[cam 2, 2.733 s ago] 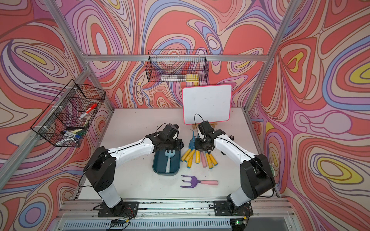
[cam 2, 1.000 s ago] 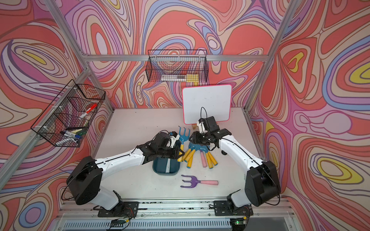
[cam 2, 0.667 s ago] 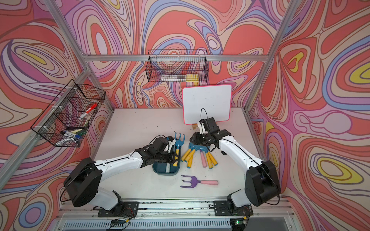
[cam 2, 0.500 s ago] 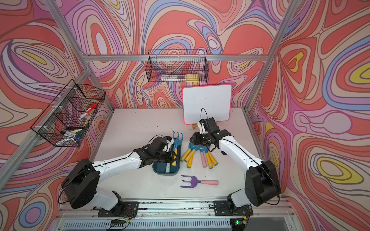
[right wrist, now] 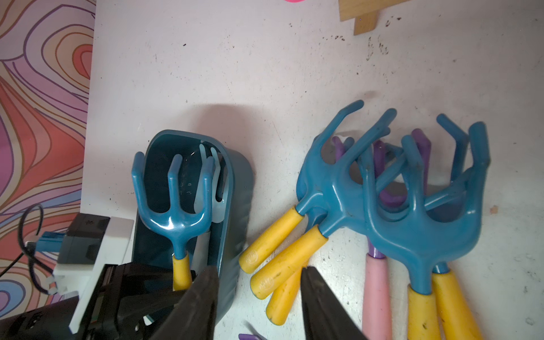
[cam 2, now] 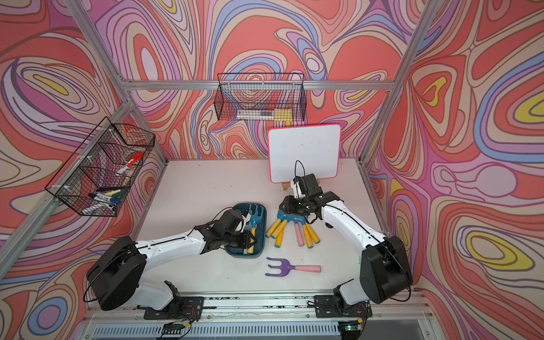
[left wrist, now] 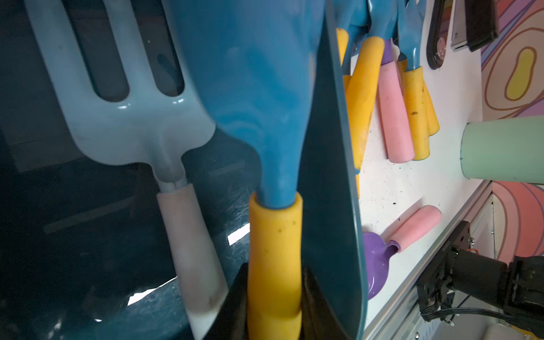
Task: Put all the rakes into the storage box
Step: Place the rake in the storage box, then pick up the rake at the center of the board.
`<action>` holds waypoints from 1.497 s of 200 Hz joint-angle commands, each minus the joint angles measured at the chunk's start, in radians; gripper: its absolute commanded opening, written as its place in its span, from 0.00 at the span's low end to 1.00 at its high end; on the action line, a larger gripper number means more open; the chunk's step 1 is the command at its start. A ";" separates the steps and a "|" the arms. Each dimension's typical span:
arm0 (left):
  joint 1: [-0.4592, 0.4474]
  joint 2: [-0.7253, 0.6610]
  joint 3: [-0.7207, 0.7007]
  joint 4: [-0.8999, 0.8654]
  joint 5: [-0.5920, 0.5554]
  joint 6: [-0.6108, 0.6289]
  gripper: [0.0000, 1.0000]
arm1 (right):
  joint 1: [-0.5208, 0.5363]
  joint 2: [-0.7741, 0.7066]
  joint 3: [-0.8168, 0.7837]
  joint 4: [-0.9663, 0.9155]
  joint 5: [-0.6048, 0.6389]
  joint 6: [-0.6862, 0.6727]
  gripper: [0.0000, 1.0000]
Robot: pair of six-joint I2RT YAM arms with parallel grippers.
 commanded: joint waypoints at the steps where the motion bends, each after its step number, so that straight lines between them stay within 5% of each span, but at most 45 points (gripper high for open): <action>1: 0.004 0.059 0.031 0.030 0.034 0.016 0.00 | -0.001 0.008 -0.014 0.011 0.013 -0.006 0.47; 51: 0.004 0.142 0.092 0.002 0.071 0.036 0.00 | -0.002 0.010 -0.014 0.001 0.024 -0.009 0.47; 73: 0.008 0.149 0.107 -0.014 0.063 0.038 0.27 | -0.001 0.009 -0.015 -0.006 0.036 -0.010 0.47; 101: 0.014 0.154 0.152 -0.063 0.044 0.041 0.40 | -0.001 0.010 -0.015 -0.015 0.061 -0.013 0.47; 135: 0.015 0.172 0.297 -0.229 -0.056 0.051 0.41 | -0.003 0.021 -0.012 -0.044 0.103 -0.001 0.48; 175: 0.014 0.225 0.544 -0.580 -0.368 0.026 0.40 | -0.017 0.021 -0.022 -0.110 0.206 0.025 0.50; 299: -0.001 0.278 0.568 -0.420 -0.188 0.055 0.34 | -0.044 0.114 -0.088 -0.164 0.295 0.021 0.46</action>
